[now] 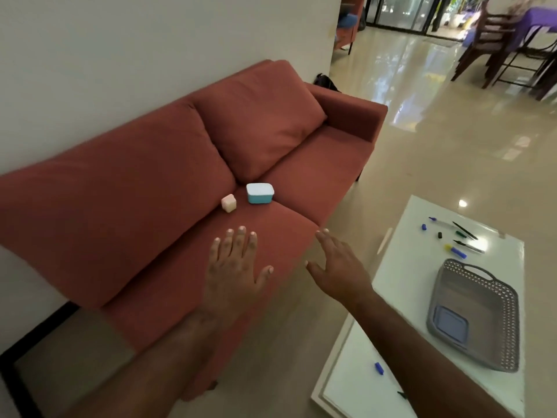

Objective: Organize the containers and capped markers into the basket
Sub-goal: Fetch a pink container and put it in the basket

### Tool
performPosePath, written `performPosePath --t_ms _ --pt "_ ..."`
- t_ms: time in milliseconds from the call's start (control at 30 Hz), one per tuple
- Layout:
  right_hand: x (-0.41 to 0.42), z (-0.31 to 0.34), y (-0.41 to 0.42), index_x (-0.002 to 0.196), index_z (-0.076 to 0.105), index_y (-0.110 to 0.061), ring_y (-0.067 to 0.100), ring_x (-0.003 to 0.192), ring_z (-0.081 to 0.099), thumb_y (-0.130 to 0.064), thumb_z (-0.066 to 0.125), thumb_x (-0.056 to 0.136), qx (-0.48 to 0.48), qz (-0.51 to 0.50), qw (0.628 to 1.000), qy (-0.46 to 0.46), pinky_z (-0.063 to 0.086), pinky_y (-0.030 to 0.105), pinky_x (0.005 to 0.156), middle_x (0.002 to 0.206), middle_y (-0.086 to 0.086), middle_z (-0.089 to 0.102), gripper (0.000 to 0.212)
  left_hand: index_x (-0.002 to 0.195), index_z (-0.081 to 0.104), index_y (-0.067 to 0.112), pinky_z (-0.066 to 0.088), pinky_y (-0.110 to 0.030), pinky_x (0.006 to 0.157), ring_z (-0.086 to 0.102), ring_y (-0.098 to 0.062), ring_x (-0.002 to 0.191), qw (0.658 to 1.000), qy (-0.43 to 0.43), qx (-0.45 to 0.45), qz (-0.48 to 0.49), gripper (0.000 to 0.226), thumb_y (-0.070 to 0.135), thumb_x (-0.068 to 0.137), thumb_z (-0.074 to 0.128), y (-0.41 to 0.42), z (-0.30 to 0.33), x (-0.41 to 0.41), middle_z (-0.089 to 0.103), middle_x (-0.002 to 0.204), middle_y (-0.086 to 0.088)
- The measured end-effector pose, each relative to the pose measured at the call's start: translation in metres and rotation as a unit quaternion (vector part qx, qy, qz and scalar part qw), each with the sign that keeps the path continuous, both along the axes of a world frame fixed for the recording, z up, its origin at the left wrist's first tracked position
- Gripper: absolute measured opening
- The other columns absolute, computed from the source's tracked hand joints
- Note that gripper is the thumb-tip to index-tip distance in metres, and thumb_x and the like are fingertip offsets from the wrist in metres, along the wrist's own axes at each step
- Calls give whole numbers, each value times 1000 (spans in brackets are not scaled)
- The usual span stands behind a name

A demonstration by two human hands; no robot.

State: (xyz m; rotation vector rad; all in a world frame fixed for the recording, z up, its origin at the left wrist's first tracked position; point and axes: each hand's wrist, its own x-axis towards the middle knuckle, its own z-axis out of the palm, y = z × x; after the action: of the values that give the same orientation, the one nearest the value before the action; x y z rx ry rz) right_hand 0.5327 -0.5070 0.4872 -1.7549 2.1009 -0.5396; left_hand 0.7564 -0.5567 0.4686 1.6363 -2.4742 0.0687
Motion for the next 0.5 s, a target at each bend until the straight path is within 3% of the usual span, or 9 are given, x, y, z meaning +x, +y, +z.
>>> performPosePath --t_ms 500 --pt "81 4 -106 153 29 -24 21 147 24 -47 57 92 54 64 996 5 28 38 117 163 -1 23 71 152 33 15 22 -49 119 29 -30 146 997 -27 29 62 81 65 89 33 -85 -12 83 33 158 -12"
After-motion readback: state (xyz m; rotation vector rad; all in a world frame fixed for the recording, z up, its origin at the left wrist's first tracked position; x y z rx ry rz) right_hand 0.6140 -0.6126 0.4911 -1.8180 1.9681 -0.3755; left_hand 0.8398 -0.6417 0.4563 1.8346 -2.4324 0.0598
